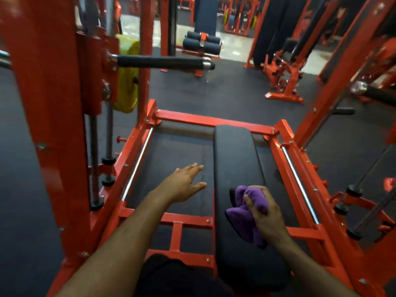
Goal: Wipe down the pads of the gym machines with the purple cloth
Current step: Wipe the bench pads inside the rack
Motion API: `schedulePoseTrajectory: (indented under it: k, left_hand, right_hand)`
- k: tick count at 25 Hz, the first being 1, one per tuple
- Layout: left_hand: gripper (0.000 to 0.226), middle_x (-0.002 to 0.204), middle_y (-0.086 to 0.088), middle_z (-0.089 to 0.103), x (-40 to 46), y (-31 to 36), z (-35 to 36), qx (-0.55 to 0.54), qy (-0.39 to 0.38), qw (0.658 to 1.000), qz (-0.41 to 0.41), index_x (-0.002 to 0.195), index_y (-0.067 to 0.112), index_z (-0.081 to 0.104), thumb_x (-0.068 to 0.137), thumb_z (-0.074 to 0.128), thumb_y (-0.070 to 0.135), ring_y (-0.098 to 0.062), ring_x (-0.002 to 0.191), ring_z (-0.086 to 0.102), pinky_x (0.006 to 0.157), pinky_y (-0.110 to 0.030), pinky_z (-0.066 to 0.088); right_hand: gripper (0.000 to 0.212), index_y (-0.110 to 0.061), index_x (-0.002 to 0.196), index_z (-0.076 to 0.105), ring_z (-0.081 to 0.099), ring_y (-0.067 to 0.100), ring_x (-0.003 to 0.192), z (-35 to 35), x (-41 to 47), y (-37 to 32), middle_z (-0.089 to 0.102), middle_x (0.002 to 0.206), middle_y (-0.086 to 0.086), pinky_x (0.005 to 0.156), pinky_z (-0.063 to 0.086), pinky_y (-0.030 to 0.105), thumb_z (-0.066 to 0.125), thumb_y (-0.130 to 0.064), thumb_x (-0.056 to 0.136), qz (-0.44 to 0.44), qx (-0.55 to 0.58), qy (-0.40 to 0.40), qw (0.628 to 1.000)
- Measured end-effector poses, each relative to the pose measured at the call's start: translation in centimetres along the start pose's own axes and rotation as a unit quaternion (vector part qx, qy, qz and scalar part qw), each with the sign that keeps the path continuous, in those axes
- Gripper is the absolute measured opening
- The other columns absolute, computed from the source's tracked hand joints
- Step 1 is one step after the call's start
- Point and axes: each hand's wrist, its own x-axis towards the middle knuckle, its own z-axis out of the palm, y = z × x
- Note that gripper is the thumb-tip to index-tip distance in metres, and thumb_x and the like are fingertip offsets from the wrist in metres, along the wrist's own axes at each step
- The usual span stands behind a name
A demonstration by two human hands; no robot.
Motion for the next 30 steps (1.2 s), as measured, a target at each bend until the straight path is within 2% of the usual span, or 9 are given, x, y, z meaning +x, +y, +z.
schedulePoseTrajectory:
  k: [6,12,15,17,19,21,23,26,30]
  left_hand:
    - [0.069,0.169,-0.003,0.027,-2.1,-8.3,-9.3,-0.044,0.027,0.998,-0.045,0.161,0.022,0.031,0.103,0.057,0.046,-0.016,0.156,0.023,0.128,-0.041,0.016]
    - [0.063,0.167,-0.005,0.033,0.1,-2.2,-15.2,-0.041,-0.047,0.998,-0.003,0.158,0.023,0.039,0.102,0.06,0.044,-0.016,0.154,0.029,0.124,-0.029,0.02]
    - [0.062,0.166,-0.002,0.032,1.7,3.8,-16.2,-0.024,-0.116,0.992,0.049,0.158,0.024,0.039,0.103,0.059,0.043,-0.016,0.153,0.03,0.121,-0.025,0.021]
    - [0.062,0.165,0.0,0.035,3.3,6.9,-16.1,-0.012,-0.148,0.985,0.086,0.158,0.025,0.038,0.103,0.058,0.044,-0.014,0.15,0.034,0.119,-0.022,0.022]
    - [0.062,0.164,0.001,0.036,5.5,10.3,-15.1,0.01,-0.189,0.975,0.119,0.159,0.024,0.037,0.104,0.057,0.044,-0.014,0.149,0.035,0.117,-0.02,0.021]
    - [0.063,0.165,0.001,0.034,7.5,13.1,-14.2,0.034,-0.221,0.962,0.157,0.16,0.024,0.034,0.105,0.056,0.044,-0.014,0.149,0.035,0.117,-0.02,0.021]
    - [0.063,0.165,0.001,0.033,8.9,15.8,-12.8,0.041,-0.254,0.947,0.191,0.161,0.023,0.032,0.105,0.054,0.043,-0.014,0.148,0.037,0.116,-0.021,0.023]
    - [0.063,0.162,0.001,0.037,9.5,18.8,-10.2,0.051,-0.298,0.923,0.24,0.161,0.024,0.032,0.105,0.055,0.044,-0.016,0.147,0.037,0.114,-0.023,0.025]
    - [0.061,0.155,-0.003,0.046,8.0,21.6,-5.0,0.058,-0.378,0.871,0.309,0.156,0.018,0.039,0.103,0.061,0.037,-0.02,0.144,0.043,0.112,-0.023,0.029]
  right_hand:
    - [0.024,-0.024,0.109,0.063,0.065,0.01,0.101,7.4,8.1,-11.9,0.067,0.108,-0.01,0.088,0.049,0.023,0.061,-0.043,0.094,0.0,-0.027,-0.096,0.995]
    - [0.014,-0.04,0.113,0.061,0.059,-0.004,0.111,1.4,8.9,-17.8,0.065,0.117,-0.02,0.099,0.044,0.019,0.061,-0.04,0.099,0.088,-0.014,-0.053,0.995]
    - [0.02,-0.045,0.11,0.064,0.061,-0.014,0.102,-3.5,7.3,-18.9,0.068,0.109,-0.029,0.093,0.046,0.013,0.059,-0.054,0.094,0.169,0.019,0.001,0.985]
    - [0.024,-0.039,0.105,0.068,0.064,-0.01,0.091,-5.8,6.6,-18.8,0.074,0.097,-0.022,0.084,0.048,0.011,0.061,-0.058,0.092,0.223,0.059,0.066,0.971]
    - [0.008,-0.029,0.098,0.071,0.064,-0.007,0.082,-8.1,6.0,-17.8,0.074,0.086,-0.013,0.078,0.047,0.008,0.065,-0.035,0.098,0.273,0.098,0.144,0.946]
    - [0.01,-0.019,0.095,0.074,0.066,0.003,0.085,-9.3,4.8,-16.5,0.076,0.089,-0.004,0.081,0.05,0.016,0.065,-0.019,0.099,0.321,0.129,0.211,0.914]
    - [0.012,-0.013,0.092,0.075,0.066,0.012,0.085,-10.0,2.9,-15.8,0.077,0.089,0.002,0.081,0.052,0.019,0.064,-0.012,0.097,0.365,0.141,0.272,0.879]
    - [0.015,-0.012,0.09,0.074,0.061,0.009,0.08,-10.7,-0.3,-16.7,0.073,0.083,-0.003,0.068,0.047,0.006,0.062,-0.005,0.096,0.397,0.15,0.336,0.841]
    - [0.024,-0.021,0.092,0.074,0.065,-0.001,0.081,-11.3,-6.2,-19.7,0.075,0.083,-0.012,0.073,0.047,0.006,0.059,-0.003,0.097,0.422,0.146,0.414,0.793]
